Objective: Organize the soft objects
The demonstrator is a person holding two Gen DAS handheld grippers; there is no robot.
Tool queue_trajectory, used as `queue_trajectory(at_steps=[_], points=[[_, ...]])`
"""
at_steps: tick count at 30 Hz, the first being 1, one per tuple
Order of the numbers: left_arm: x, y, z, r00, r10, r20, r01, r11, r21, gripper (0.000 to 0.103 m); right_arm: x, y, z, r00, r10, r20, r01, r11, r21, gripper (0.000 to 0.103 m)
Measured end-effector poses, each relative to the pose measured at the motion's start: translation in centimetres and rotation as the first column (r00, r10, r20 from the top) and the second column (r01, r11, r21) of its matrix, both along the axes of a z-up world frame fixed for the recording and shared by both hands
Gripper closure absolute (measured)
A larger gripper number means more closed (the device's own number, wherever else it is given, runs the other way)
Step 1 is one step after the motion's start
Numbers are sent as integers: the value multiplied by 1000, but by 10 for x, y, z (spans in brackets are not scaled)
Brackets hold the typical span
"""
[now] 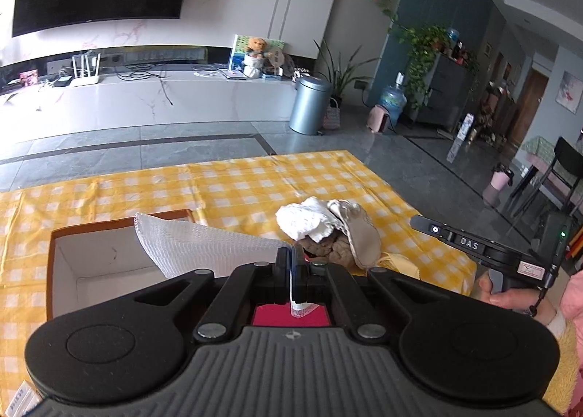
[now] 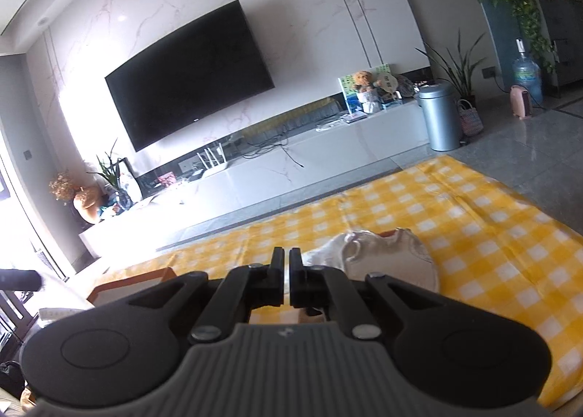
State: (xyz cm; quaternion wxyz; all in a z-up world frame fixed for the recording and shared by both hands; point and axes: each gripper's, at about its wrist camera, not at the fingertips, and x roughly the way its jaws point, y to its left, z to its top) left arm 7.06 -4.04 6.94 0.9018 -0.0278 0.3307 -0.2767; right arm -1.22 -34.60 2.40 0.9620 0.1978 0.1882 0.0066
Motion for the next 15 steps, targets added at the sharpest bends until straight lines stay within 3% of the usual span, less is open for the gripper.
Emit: queue_trajectory(at_steps=[9,13,15], points=[[10,52,-24,978,207,0,-206,973,-100,102,7,52,17,990,136,47,-134,990,-44,103],[5,70,-40,962,272,-22,-271,943,-191,102,9,45,9,1000,5,-1,-5,992,-128,103],[1,75,-44,958,286,-17,-282,929,-239,102,13,32,-1,996,-60,-64,49,984,-170,103]])
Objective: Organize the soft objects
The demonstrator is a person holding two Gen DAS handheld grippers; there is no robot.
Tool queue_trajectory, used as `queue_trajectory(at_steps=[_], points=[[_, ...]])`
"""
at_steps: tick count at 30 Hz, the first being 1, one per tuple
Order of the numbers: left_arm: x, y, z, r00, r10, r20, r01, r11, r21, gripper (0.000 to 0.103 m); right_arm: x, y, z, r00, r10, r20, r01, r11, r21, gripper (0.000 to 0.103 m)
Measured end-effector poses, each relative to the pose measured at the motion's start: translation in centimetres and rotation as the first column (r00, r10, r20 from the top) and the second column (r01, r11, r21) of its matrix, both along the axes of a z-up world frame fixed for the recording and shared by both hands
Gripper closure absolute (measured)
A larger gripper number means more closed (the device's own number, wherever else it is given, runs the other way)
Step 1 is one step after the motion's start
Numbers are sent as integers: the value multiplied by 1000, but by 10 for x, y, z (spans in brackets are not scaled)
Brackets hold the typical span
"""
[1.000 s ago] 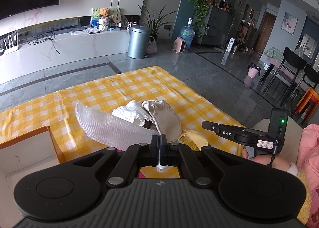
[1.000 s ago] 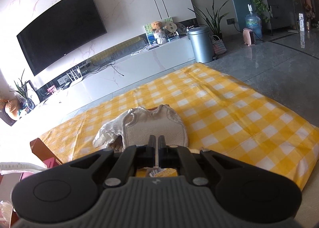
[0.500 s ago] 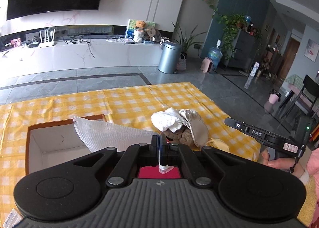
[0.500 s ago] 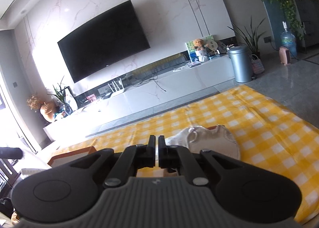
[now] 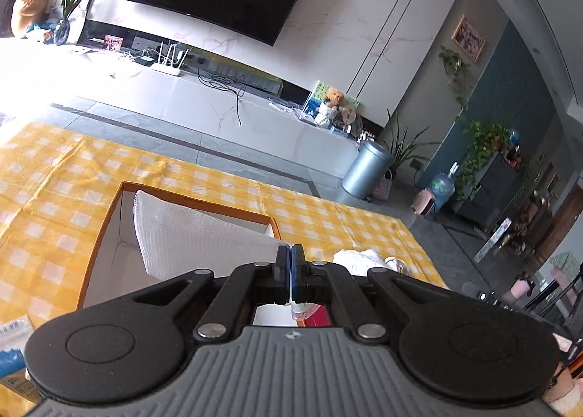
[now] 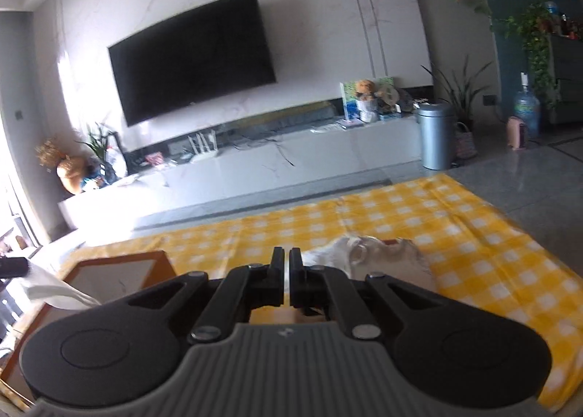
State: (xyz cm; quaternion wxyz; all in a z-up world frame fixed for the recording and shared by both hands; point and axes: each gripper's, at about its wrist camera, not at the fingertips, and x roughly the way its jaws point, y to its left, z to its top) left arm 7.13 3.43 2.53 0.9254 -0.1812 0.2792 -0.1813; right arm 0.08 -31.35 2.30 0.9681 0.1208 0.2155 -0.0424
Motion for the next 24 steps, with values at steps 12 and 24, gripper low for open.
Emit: queue_trajectory(at_steps=[12,24], points=[[-14,-17,-1,989,-145,14,145,988,-58,102,42,-81,-81,872,-324,-367,322,944,-69,33],[-29,-42,-2,971,-237,10,238,971,-38,102,54,-87,-107,830,-330,-450,336,939,-69,99]])
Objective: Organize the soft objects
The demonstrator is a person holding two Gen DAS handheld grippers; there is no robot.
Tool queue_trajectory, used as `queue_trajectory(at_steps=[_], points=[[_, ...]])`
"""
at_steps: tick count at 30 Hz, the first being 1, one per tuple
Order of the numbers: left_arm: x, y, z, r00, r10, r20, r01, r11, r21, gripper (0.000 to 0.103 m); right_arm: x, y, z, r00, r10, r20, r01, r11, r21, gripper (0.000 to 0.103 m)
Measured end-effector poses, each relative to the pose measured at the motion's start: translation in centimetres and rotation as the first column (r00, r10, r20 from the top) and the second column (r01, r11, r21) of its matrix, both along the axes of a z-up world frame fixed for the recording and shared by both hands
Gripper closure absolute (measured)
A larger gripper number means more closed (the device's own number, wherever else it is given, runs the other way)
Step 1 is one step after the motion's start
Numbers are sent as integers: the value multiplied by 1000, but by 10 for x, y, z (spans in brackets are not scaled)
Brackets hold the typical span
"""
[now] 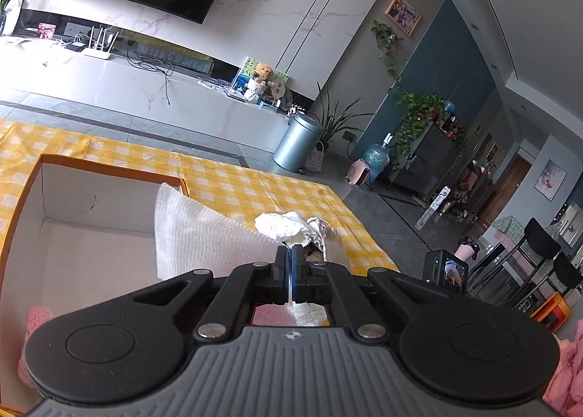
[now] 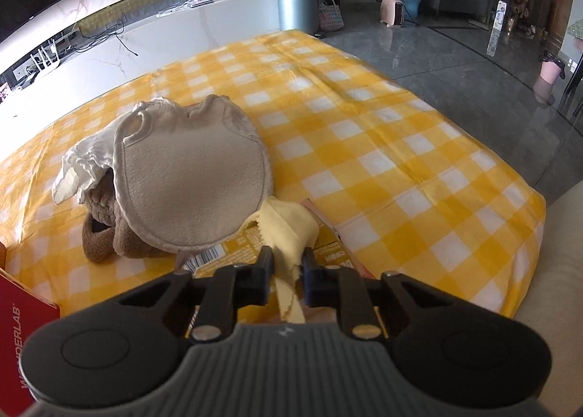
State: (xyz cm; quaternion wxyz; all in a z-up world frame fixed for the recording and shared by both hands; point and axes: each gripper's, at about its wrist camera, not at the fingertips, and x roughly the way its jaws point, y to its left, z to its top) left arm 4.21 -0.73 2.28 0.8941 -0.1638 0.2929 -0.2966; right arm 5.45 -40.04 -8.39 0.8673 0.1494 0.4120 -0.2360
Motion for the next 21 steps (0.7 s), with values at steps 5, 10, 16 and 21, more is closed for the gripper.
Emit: queue_trajectory(at_steps=[5,10,16,21], points=[[-6,-2,2,1000,-7,9,7,1000,1,102,-16,1,19,993,3,118,-4,1000,6,103],[-7,1,5,1000,-8,16,8,1000,1,102,-41,12,49,963,19,270,-17,1000,-11,103],[-10,7,7,1000,6,15,-6,1000,-5,102,-53,36,81,914,95,394,-81,995,-54,103],[-8,3,4,1000,-3,-13,3,1000,-13,102,-46,48,80,912,137,386,-121,991,-64,103]])
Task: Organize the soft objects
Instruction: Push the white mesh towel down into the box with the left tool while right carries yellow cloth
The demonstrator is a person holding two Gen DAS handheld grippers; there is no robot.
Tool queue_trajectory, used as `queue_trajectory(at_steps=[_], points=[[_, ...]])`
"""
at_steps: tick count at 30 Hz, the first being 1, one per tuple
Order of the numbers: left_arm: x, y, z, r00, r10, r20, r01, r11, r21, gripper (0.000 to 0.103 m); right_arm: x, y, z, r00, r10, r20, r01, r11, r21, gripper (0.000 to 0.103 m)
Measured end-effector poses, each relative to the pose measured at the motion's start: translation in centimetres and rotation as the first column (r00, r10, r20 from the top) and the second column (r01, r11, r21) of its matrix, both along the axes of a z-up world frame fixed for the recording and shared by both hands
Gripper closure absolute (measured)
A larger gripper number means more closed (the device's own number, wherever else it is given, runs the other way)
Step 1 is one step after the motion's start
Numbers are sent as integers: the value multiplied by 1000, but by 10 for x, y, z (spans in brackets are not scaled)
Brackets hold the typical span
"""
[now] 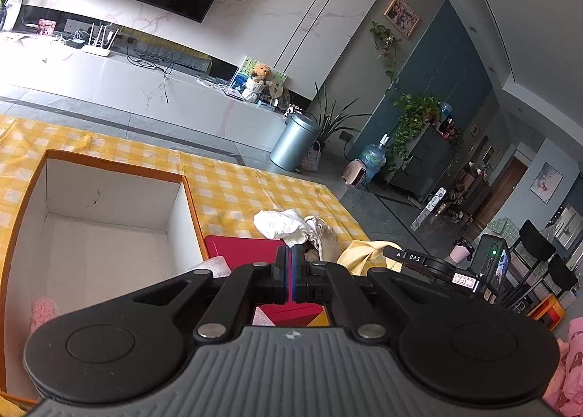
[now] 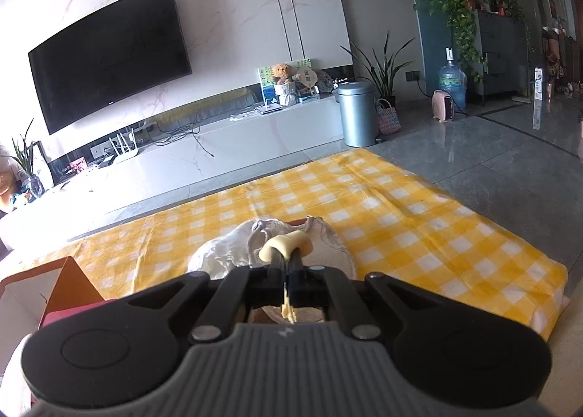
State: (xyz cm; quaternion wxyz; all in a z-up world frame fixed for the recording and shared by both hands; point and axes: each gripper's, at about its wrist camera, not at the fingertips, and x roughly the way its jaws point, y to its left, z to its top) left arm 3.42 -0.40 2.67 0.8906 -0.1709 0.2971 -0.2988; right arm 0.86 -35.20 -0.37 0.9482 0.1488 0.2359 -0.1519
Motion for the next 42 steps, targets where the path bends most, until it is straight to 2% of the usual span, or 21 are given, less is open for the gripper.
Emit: queue_trajectory(at_steps=[4,6,7,8,10,12,15,17,20,24,26,28,30,35,38,40,42], points=[[4,-7,-6,1000,-12,-25,12,1000,20,102,4,5,-6,1000,14,-23,-14,1000,-3,103],[5,-11,-9,998,-32,-48,35,998,54,98,4,6,-7,999,18,-26,-19,1000,-4,103],[5,-13,-11,998,-39,-55,43,996,80,86,4,6,-7,999,20,-27,-20,1000,-4,103],[2,-15,-13,998,-43,-53,49,992,114,78,4,6,-8,999,20,-28,-20,1000,-4,103],[-3,-20,-15,998,-52,-35,58,982,181,48,3,6,-8,999,17,-31,-18,1000,-6,103],[-5,-30,-20,996,-73,-46,82,962,262,41,4,6,-9,999,17,-38,-18,1000,-12,103],[-2,-40,-33,993,-57,-101,82,961,264,26,5,7,-9,999,21,-45,-22,1000,-13,103],[2,-47,-42,989,-32,-142,68,965,255,25,5,8,-9,998,26,-50,-27,999,-19,103],[7,-55,-53,984,5,-178,48,954,296,23,5,10,-9,998,34,-54,-36,999,-25,103],[7,-62,-65,985,35,-167,31,925,379,25,6,10,-10,998,37,-58,-39,999,-25,103],[8,-61,-70,980,46,-194,35,918,394,40,6,10,-11,998,39,-59,-41,999,-24,103],[10,-58,-73,973,57,-222,35,919,393,69,6,9,-11,997,40,-59,-41,999,-23,103],[11,-56,-74,973,76,-216,20,912,411,82,6,9,-11,998,39,-57,-40,999,-22,103],[8,-51,-68,978,74,-195,11,916,402,86,7,9,-12,998,38,-55,-39,999,-19,103],[6,-50,-58,983,72,-170,2,917,399,91,7,9,-12,998,38,-55,-39,999,-20,103],[3,-45,-50,986,68,-149,-4,921,390,98,7,9,-12,998,36,-57,-37,999,-20,103],[0,-39,-41,990,67,-125,-16,928,371,99,7,9,-13,998,35,-57,-37,999,-22,103]])
